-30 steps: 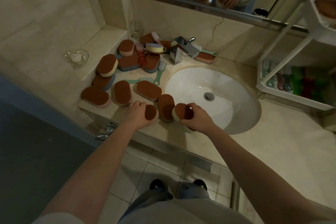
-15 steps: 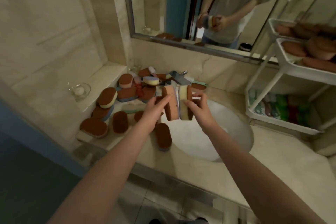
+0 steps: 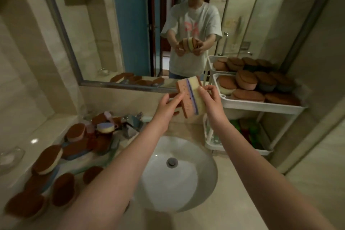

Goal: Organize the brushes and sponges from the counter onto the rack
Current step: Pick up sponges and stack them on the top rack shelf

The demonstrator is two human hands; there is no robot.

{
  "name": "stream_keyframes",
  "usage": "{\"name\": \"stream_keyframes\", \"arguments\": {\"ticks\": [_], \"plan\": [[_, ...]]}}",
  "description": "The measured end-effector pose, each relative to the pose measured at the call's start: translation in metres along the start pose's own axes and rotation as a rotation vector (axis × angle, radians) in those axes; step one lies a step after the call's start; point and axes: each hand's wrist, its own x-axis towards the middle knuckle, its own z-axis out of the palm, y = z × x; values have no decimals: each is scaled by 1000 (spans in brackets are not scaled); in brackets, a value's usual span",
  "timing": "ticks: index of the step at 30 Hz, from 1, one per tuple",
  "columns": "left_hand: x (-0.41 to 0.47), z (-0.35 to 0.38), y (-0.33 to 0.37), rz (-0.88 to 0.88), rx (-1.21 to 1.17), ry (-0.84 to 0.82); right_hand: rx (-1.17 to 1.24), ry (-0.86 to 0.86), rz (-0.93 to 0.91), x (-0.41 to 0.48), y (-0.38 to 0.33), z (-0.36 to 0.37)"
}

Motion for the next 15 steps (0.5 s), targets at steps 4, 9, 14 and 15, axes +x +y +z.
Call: {"name": "stream_keyframes", "arguments": {"ticks": [4, 9, 14, 15], "plan": [[26, 49, 18, 39, -79, -108, 14, 62, -54, 35, -19, -46], [57, 96, 33, 79, -51, -163, -45, 24, -82, 68, -29, -97], [101, 136, 45, 45, 122, -23, -70, 153, -134, 96, -36, -148], [111, 144, 47, 46, 214, 15, -84, 172, -135, 99, -36, -157]]}}
